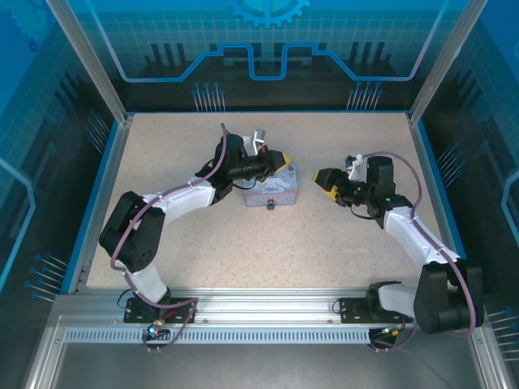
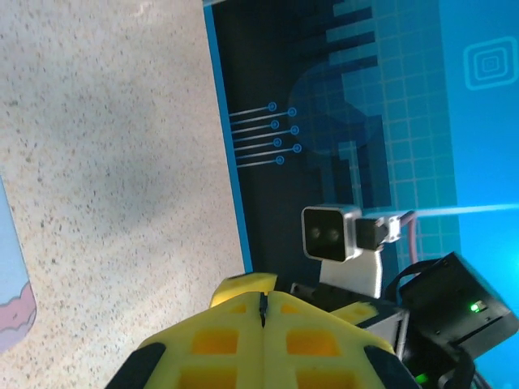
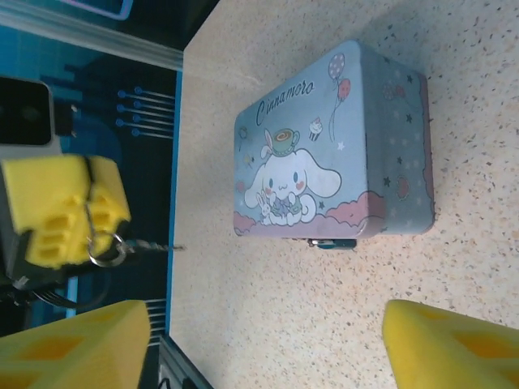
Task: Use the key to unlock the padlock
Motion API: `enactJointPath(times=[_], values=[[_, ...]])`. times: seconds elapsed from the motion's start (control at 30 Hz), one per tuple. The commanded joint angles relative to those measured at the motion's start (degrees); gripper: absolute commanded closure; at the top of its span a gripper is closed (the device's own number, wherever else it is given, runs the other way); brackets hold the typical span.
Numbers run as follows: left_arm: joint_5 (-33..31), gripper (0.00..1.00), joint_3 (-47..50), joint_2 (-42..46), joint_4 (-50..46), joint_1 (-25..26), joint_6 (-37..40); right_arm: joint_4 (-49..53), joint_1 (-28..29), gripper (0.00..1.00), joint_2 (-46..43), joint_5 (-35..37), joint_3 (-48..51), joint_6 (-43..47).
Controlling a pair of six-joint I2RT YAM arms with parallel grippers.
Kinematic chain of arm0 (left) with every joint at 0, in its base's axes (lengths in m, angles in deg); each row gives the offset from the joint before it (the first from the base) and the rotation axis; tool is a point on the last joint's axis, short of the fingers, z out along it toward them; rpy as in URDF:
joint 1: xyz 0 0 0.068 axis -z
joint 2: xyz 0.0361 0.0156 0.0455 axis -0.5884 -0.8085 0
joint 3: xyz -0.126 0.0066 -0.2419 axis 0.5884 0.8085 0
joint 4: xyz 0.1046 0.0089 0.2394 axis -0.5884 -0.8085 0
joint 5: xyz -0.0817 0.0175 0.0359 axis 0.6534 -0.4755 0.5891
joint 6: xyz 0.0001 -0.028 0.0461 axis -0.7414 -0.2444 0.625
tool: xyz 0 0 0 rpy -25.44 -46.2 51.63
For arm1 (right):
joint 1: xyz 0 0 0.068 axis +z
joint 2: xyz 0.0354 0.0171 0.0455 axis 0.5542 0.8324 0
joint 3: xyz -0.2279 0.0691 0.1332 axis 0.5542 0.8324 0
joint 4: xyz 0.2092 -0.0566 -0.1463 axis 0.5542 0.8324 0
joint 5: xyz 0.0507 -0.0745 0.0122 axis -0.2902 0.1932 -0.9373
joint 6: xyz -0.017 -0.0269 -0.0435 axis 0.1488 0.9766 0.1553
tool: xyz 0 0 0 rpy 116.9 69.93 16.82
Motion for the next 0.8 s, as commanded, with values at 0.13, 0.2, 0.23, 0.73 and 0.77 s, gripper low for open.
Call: enactJointPath(times=[0.13,0.2,0.23,0.73,0.77], values=[[-11.97,1.00,1.59,3.81,1.19,0.14,1.27,-24.72,3.06,0.51,-1.66,3.55,2.92,-13.90],[-13.91,1.00,2.38,4.15,2.21,0.59,-0.14,-26.32,4.71,0.57,-1.45,5.97,2.46,-14.00],[-14.94,1.00,2.80,4.45,2.66,0.88,-0.51,-27.49,5.60,0.58,-1.08,7.06,2.28,-13.95],[-21.10,1.00,5.01,6.72,4.57,3.29,-1.29,-39.64,14.36,0.61,11.37,12.43,-3.97,-16.91],[-21.17,1.00,4.97,6.77,4.48,3.26,-1.17,-39.77,14.51,0.62,11.62,12.43,-4.00,-17.04]])
